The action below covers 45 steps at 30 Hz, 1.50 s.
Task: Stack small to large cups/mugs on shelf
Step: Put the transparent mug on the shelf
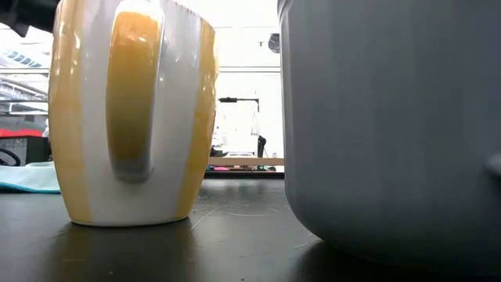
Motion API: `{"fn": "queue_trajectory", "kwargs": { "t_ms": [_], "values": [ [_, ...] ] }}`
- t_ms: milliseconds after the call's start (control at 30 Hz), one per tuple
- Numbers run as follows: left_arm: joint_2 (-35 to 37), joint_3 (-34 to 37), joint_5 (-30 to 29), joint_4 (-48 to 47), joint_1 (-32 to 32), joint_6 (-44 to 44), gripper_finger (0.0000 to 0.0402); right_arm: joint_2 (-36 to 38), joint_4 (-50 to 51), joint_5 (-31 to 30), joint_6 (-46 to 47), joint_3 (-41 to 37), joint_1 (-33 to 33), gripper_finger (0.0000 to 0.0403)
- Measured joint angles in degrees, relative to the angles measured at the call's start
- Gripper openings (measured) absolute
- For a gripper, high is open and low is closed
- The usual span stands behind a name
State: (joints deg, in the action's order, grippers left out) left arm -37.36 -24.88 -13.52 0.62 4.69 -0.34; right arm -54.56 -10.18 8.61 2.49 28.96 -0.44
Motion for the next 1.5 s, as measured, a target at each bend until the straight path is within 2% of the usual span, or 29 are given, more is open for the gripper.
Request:
{"fn": "queue_trajectory", "kwargs": {
  "t_ms": [133,400,600,833,1000,1267,1500],
  "values": [
    [0.0,1.1,0.0,0.0,0.0,0.0,0.0000,-5.4,6.4,-2.6,-0.4,7.7,-1.5,0.0000],
    [0.0,1.9,0.4,0.3,-1.9,2.3,0.0000,-16.3,19.0,-2.4,-2.1,23.2,-7.4,0.0010],
    [0.0,1.9,0.5,0.7,-3.4,3.6,0.0000,-23.8,21.2,5.2,-5.0,30.7,-10.9,0.0069],
    [0.0,1.9,0.5,-0.4,-4.4,4.0,0.0001,-33.9,30.9,4.9,-7.6,43.4,-11.7,0.0155],
    [0.0,1.9,0.5,-1.8,-4.5,4.3,0.0001,-39.0,37.0,4.9,-7.7,51.6,-14.0,0.0192],
    [0.0,1.9,0.5,-2.2,-4.4,4.6,0.0002,-43.9,46.4,5.0,-3.7,57.4,-20.5,0.0201],
    [0.0,1.9,1.5,-2.6,-4.4,5.6,0.0002,-47.7,45.3,5.1,-3.6,60.6,-21.4,0.0201]
  ]
}}
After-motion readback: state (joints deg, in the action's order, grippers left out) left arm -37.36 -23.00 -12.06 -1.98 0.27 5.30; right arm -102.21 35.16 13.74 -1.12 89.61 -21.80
